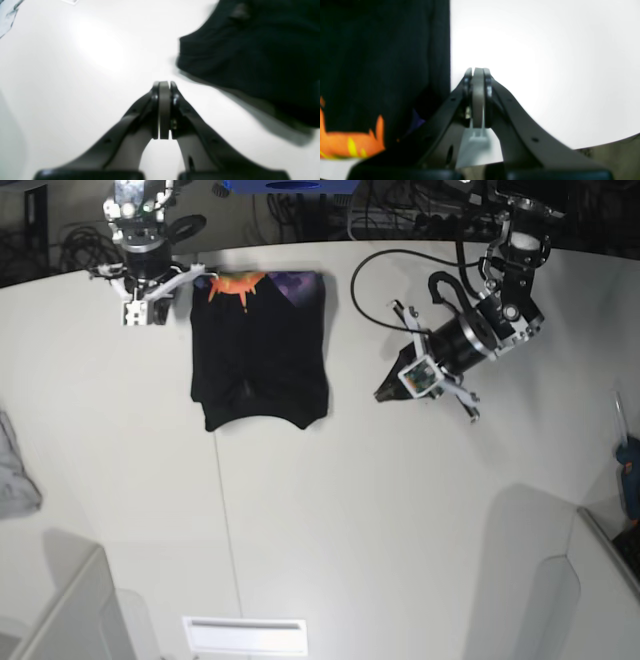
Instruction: Fold the T-shirt properly
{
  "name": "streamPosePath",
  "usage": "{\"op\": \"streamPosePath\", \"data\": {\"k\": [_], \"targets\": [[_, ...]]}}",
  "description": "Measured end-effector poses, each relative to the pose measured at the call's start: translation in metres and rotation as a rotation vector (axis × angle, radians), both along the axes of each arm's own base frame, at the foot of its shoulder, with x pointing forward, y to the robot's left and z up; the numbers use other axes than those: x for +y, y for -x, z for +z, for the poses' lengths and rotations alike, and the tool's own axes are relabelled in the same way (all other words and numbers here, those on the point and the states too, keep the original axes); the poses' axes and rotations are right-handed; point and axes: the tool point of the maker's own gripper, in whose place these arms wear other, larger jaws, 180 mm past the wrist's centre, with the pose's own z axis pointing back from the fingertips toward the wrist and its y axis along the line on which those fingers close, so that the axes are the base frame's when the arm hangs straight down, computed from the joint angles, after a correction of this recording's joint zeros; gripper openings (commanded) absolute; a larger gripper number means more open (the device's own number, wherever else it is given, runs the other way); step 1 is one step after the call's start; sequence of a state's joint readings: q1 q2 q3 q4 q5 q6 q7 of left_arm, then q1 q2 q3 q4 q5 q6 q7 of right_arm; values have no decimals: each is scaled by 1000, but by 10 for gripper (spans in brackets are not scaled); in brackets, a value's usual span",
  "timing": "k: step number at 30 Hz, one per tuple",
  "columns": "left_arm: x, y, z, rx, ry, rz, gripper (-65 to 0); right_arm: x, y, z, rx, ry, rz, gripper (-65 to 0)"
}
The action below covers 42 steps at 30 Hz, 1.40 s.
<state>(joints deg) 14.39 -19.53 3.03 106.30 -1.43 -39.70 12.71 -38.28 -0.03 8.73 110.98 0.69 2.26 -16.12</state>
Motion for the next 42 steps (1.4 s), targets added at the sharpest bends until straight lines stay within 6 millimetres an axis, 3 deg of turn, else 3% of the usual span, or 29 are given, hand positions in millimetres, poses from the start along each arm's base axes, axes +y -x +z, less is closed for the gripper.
{"op": "streamPosePath", "data": {"k": [5, 10, 16, 21, 26, 32, 37, 42], "targets": [[20, 55, -27, 90, 91, 9, -650, 1, 12, 8, -60, 64, 55, -650], [40, 93, -38, 129, 196, 77, -650, 15, 33, 3, -36, 41, 156, -650], [67, 139, -47, 187, 242, 158, -650, -10, 61, -3, 40, 82, 140, -650], [76, 178, -54, 263, 270, 198, -650, -21, 100, -12, 150, 90, 148, -650], [78, 216, -61, 354, 274, 222, -650, -19, 161, -36, 420, 67, 160, -650], [106, 262, -104, 516, 222, 328, -650, -24, 191, -54, 564, 57, 139, -650], [128, 291, -139, 625, 184, 417, -650, -13, 227, -103, 717, 13, 236, -650], [136, 304, -165, 689, 176, 480, -650, 10, 261, -144, 849, -66, 286, -650]]}}
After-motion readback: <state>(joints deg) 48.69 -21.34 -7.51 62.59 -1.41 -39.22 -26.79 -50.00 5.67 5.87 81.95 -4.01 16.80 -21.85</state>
